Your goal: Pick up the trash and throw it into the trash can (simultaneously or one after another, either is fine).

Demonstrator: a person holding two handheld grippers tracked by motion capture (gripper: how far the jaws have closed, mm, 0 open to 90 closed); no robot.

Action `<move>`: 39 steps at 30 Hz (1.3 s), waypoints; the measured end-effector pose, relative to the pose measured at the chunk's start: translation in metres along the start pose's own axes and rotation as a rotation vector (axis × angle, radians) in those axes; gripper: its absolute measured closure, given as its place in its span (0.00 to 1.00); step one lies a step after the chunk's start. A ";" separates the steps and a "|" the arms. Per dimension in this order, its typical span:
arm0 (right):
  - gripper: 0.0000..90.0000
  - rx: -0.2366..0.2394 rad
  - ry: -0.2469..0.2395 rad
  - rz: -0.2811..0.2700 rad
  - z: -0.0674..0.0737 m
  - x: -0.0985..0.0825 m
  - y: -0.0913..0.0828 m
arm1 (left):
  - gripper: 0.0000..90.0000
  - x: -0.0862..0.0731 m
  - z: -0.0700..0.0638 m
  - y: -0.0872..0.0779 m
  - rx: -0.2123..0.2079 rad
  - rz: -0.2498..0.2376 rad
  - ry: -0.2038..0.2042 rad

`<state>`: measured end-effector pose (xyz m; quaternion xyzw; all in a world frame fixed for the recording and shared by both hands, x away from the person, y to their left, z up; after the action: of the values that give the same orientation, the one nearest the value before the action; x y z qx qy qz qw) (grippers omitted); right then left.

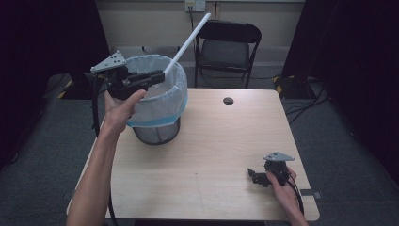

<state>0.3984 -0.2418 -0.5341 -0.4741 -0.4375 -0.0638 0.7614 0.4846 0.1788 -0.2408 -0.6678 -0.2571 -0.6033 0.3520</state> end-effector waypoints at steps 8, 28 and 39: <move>0.10 0.000 0.001 0.000 0.000 0.000 0.000 | 0.89 -0.002 0.026 -0.002 0.056 0.003 -0.029; 0.10 0.002 0.001 0.000 0.000 0.000 0.000 | 0.59 -0.016 0.069 -0.006 0.189 0.079 -0.092; 0.10 0.002 0.002 0.000 0.000 0.000 0.000 | 0.30 -0.010 0.061 -0.009 0.186 0.055 -0.070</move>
<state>0.3985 -0.2417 -0.5341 -0.4736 -0.4369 -0.0637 0.7621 0.5147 0.2326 -0.2504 -0.6598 -0.3057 -0.5433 0.4196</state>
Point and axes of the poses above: each handheld gripper's, and its own axes: y roughly forward along the jaws, x roughly out of its top, z roughly to its left, the point moved 5 cm from there along y, roughly forward along the jaws, and after that the axes turned 15 degrees about x, right-handed, at the moved point
